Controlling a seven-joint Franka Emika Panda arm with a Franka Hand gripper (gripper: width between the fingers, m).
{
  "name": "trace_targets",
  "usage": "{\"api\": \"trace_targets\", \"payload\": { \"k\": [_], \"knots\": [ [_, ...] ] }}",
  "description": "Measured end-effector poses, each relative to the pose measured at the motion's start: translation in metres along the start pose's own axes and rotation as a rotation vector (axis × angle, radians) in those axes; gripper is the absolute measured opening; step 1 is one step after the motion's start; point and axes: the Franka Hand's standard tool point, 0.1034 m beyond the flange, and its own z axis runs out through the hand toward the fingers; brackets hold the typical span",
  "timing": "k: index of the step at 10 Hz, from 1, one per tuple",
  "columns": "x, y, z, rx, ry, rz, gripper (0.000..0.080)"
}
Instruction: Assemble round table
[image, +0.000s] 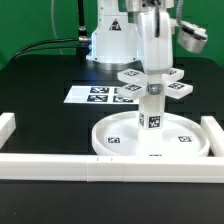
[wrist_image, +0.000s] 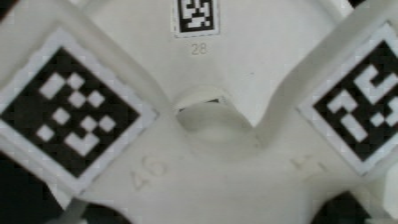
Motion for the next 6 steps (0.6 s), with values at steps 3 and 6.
{"api": "trace_targets", "payload": {
  "k": [3, 6],
  "knots": [
    [0.0008, -0.0012, -0.0012, -0.002, -0.009, 0.129, 0.0452],
    [-0.0006, -0.0010, -0.0014, 0.000, -0.017, 0.133, 0.0601]
  ]
}}
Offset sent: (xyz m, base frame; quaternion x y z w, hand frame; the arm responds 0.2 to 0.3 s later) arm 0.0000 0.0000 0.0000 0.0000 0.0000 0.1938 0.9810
